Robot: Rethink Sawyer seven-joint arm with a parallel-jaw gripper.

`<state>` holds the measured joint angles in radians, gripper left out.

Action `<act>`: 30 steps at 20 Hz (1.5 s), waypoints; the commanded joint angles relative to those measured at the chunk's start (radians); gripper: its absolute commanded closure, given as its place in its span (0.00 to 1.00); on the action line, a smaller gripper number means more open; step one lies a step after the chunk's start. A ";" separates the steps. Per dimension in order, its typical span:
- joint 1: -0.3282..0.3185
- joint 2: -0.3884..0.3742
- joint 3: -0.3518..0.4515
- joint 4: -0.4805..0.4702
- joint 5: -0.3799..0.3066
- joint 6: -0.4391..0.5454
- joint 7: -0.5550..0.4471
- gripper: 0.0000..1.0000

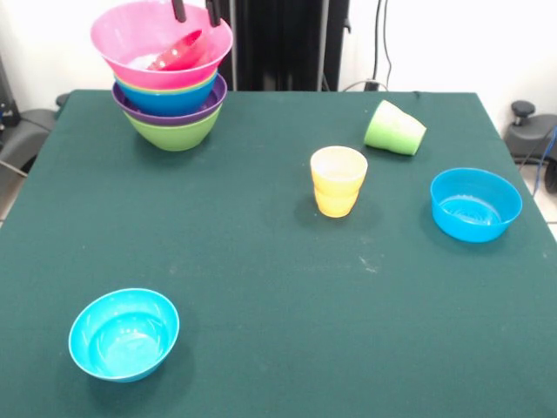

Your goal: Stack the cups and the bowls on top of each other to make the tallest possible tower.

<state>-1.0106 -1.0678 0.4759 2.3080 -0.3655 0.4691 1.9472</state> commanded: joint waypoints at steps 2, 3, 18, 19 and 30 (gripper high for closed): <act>0.041 0.108 0.028 0.019 -0.067 -0.078 -0.005 0.00; 0.046 0.114 0.023 0.015 -0.071 -0.081 -0.001 0.00; 0.089 0.281 -0.040 -0.063 -0.166 -0.158 0.035 0.00; 0.086 0.285 -0.039 -0.070 -0.164 -0.153 0.031 0.00; 0.068 0.290 -0.033 -0.070 -0.163 -0.150 0.020 0.00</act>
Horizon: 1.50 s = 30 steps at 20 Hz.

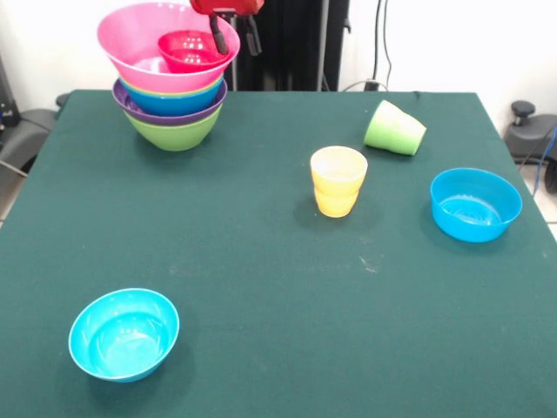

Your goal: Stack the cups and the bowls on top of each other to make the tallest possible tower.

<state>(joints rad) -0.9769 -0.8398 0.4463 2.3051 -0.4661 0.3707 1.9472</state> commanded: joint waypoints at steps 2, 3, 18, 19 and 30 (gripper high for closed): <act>0.036 0.067 -0.006 -0.069 -0.064 -0.056 0.021 0.00; 0.035 0.065 -0.004 -0.069 -0.062 -0.052 0.020 0.00; 0.021 0.038 0.007 -0.062 -0.058 -0.024 0.000 0.00; 0.016 0.012 0.014 -0.058 -0.048 -0.004 -0.008 0.00; -0.100 -0.265 0.156 0.005 0.116 0.227 -0.157 0.00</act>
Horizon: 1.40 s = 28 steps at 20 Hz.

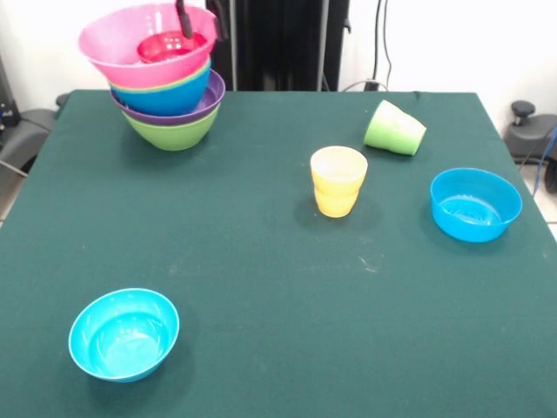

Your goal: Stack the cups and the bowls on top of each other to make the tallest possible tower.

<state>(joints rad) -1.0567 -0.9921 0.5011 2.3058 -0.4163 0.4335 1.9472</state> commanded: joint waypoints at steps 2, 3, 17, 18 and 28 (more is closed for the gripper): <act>-0.029 -0.142 0.121 0.002 0.086 0.199 -0.170 0.00; -0.031 -0.153 0.132 0.003 0.096 0.210 -0.171 0.00; 0.020 -0.194 0.199 -0.002 0.168 0.256 -0.114 0.00; 0.023 -0.199 0.204 -0.010 0.175 0.269 -0.113 0.00; 0.183 -0.231 0.210 -0.177 0.234 0.451 -0.011 0.00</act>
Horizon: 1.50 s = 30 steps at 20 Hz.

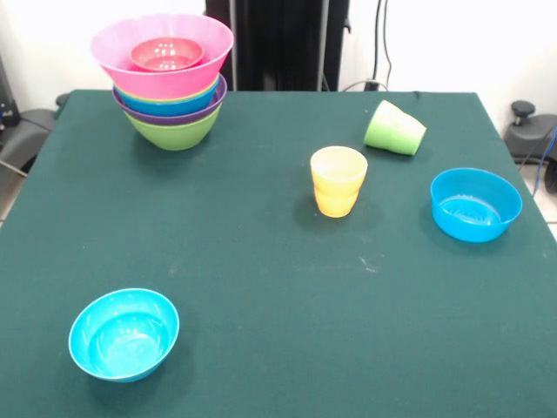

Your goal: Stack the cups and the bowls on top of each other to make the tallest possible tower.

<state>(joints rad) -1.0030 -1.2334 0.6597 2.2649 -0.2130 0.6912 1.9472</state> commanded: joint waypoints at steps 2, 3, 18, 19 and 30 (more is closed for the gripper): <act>0.169 0.034 0.035 -0.179 0.015 0.207 0.016 0.00; 0.189 0.055 0.026 -0.203 0.004 0.213 0.028 0.00; 0.357 0.383 -0.063 -0.547 -0.128 0.169 -0.024 0.00; 0.361 0.395 -0.065 -0.563 -0.131 0.173 -0.028 0.00; 0.374 0.474 -0.064 -0.636 -0.157 0.172 -0.062 0.00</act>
<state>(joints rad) -0.6624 -0.8410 0.6391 1.6980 -0.2961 0.8359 1.9472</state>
